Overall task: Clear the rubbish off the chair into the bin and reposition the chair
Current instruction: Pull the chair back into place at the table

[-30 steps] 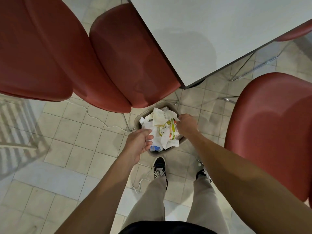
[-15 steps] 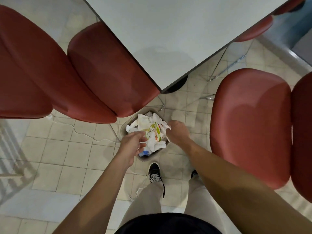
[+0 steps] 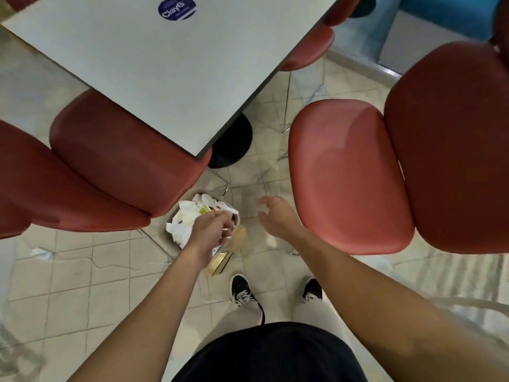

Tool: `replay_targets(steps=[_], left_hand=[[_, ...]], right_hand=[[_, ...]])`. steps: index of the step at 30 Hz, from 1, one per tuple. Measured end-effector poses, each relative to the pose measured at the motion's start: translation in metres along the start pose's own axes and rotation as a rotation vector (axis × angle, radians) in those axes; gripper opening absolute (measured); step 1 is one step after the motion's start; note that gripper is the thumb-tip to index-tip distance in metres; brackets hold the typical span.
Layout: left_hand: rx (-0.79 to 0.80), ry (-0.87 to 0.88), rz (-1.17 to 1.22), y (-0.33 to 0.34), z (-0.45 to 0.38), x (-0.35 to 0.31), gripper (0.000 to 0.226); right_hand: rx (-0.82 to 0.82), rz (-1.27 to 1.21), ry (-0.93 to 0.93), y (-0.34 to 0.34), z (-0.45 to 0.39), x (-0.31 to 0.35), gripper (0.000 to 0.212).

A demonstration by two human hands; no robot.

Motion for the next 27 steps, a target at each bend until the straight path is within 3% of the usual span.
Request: replay_targets(steps=[16,27], left_hand=[[0.116,0.347,-0.305,0.174,0.054,-0.006,0.006],[0.312,0.618,-0.524,0.290,0.098,-0.032,0.008]], right_hand=[[-0.211,-0.033,0.091,-0.112,0.105,-0.157,0.041],[-0.440,-0.086,0.167,-0.208,0.150,-0.230,0.041]])
Point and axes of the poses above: each hand's wrist, its own z-axis away from the middle knuckle, its own y-axis out of the palm, x = y × z, the point moved 5 cm from there along -z, towards the middle knuckle, and after that the axes turned 9 degrees about z, right-handed, at the moved point
